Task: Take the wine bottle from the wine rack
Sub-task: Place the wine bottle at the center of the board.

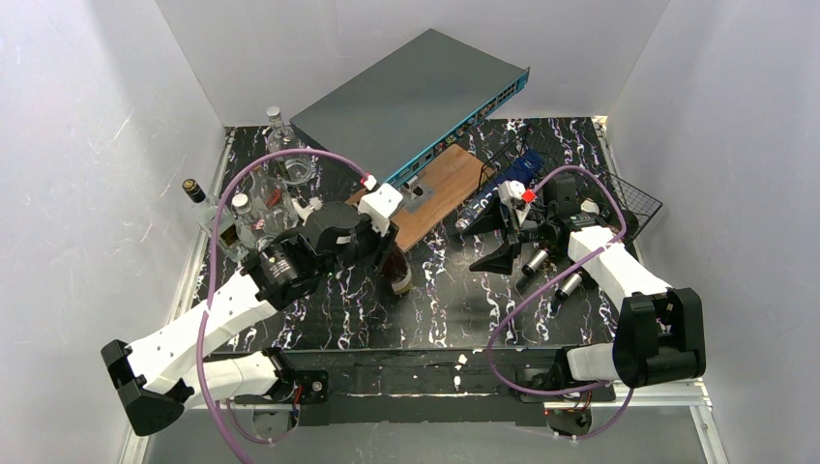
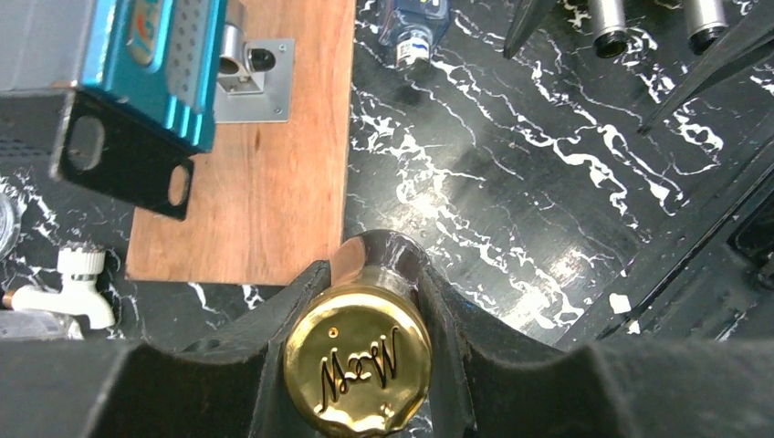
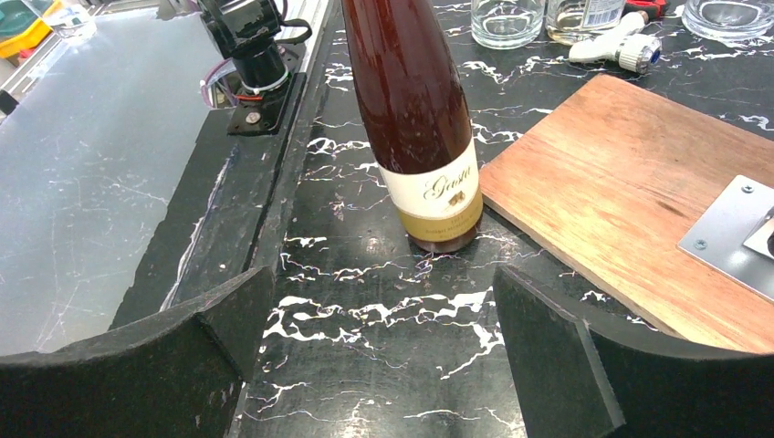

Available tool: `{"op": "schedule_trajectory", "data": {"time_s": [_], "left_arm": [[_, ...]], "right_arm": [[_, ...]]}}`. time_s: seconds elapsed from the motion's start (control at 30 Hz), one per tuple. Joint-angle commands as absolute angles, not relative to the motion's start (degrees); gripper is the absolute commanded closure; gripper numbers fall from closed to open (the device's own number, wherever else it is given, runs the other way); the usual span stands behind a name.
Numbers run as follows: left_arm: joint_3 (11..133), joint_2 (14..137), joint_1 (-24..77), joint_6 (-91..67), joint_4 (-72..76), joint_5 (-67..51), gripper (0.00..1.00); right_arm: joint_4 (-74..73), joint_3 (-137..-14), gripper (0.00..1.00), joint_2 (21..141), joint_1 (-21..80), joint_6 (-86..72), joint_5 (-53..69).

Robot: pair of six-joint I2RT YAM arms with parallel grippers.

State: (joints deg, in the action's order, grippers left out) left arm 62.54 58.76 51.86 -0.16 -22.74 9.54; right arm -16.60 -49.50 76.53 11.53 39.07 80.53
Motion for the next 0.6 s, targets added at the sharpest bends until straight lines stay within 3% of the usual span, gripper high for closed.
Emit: {"op": "schedule_trajectory", "data": {"time_s": [0.0, 0.57], "left_arm": [[68.78, 55.54, 49.86, 2.74, -22.94, 10.24, 1.0], [68.85, 52.46, 41.65, 1.27, -29.03, 7.89, 1.0]], "right_arm": [[-17.05, -51.16, 0.0, 76.55, 11.0, 39.92, 81.17], [-17.05, -51.06, 0.0, 76.64, 10.86, 40.11, 80.89]]}}
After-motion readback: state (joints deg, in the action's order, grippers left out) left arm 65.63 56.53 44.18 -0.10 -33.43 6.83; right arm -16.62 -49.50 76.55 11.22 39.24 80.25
